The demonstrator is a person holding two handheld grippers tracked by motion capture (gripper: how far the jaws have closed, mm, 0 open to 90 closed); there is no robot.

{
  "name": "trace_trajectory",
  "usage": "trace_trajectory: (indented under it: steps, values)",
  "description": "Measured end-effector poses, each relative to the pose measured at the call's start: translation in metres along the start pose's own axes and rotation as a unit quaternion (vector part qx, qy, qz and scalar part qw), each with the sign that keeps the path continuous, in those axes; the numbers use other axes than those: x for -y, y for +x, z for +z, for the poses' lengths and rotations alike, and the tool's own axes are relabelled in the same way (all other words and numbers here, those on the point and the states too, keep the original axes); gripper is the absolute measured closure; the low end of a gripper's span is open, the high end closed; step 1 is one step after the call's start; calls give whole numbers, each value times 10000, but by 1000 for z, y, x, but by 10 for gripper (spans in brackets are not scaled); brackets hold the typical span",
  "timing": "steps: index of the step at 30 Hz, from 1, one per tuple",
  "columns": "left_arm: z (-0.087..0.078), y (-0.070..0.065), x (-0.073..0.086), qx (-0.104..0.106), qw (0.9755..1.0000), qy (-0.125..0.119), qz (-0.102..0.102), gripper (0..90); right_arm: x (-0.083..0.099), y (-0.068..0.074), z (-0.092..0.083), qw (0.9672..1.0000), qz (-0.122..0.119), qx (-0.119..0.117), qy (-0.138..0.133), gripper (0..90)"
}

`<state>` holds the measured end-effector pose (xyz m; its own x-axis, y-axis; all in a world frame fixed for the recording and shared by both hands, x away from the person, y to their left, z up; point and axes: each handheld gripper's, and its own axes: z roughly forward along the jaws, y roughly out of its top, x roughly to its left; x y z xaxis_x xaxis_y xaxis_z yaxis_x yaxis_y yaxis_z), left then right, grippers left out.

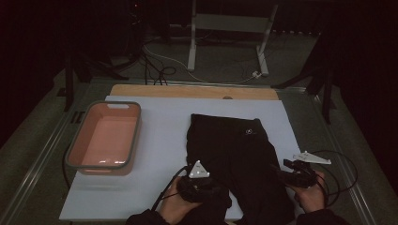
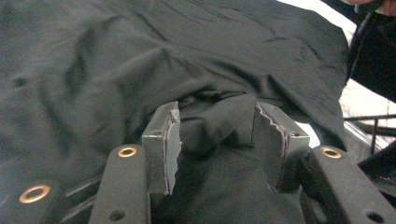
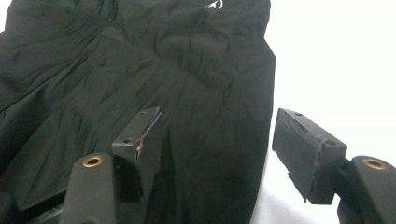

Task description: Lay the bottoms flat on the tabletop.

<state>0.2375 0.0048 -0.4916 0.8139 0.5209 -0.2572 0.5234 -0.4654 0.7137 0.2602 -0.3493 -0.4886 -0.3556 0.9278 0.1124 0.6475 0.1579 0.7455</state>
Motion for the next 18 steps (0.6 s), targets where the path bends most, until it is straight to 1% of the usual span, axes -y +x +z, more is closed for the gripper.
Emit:
trace_trajectory:
  steps: [3, 4, 5, 6, 9, 10, 14, 16, 18]
  values:
    - [11, -3, -3, 78, 9999, 29, 71, 480, 0, -1, 0, 10000, 1, 0, -13, 330]
    - [11, -3, -3, 78, 9999, 29, 71, 468, 0, -1, 0, 10000, 1, 0, -13, 330]
    - [20, -5, -5, 193, 9997, 122, 101, 468, 0, -1, 0, 10000, 9, 2, -6, 330]
    - [24, -7, -6, 202, 9995, 206, 153, 439, 0, -1, 1, 10000, 10, 2, -4, 330]
    - [35, -10, -5, 172, 9987, 420, 229, 453, 1, -4, 1, 10000, 8, 26, 28, 330]
    - [38, -11, -4, 169, 9985, 477, 213, 491, 2, -5, 2, 10000, 18, 25, 22, 330]
    - [42, -13, -3, 258, 9972, 647, 259, 710, 2, -7, 2, 10000, 51, 35, 32, 330]
    - [43, -14, -3, 322, 9968, 673, 276, 825, 2, -7, 3, 10000, 51, 53, 43, 330]
    - [43, -17, -3, 390, 9966, 657, 312, 865, 2, -7, 4, 10000, 35, 69, 51, 331]
